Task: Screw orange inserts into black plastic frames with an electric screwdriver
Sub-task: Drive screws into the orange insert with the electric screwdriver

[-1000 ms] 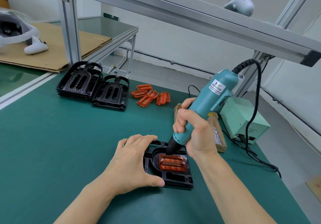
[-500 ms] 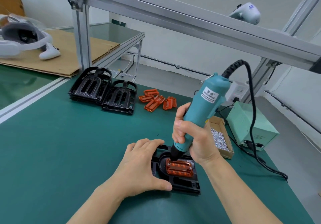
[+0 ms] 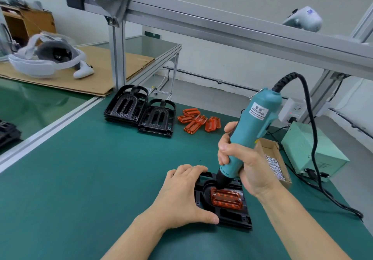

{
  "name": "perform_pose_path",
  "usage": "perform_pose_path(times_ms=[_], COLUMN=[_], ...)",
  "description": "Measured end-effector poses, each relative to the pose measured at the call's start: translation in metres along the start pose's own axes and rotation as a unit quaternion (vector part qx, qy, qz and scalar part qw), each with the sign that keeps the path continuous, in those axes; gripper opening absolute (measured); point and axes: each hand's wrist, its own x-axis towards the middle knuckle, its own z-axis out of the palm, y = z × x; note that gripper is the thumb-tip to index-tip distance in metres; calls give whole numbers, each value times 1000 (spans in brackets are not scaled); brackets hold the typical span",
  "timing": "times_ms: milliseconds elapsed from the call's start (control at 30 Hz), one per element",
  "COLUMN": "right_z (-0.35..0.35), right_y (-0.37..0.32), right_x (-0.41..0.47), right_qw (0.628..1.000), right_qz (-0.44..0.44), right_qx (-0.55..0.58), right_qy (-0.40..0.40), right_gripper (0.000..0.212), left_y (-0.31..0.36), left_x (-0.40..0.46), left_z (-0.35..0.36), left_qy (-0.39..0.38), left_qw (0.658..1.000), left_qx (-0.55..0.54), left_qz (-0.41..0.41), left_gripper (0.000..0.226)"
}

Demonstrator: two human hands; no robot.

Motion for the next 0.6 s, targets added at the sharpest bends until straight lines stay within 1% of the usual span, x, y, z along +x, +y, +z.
perform_pose_path(times_ms=[133, 333, 467, 600], right_z=[-1, 0, -2, -1], right_y=[3, 2, 2, 2], right_x=[1, -1, -4, -6], right_qw=[1000, 1000, 1000, 999], right_qz=[3, -8, -8, -18], right_qx=[16, 12, 20, 15], right_qy=[0, -6, -5, -26], right_gripper=[31, 28, 27, 27], left_y=[1, -1, -2, -2], left_x=[-1, 1, 1, 1], left_z=[1, 2, 4, 3], left_qy=[3, 4, 0, -3], left_qw=[1000, 1000, 1000, 1000], left_qx=[-3, -6, -7, -9], left_qz=[-2, 0, -16, -14], left_gripper=[104, 105, 107, 108])
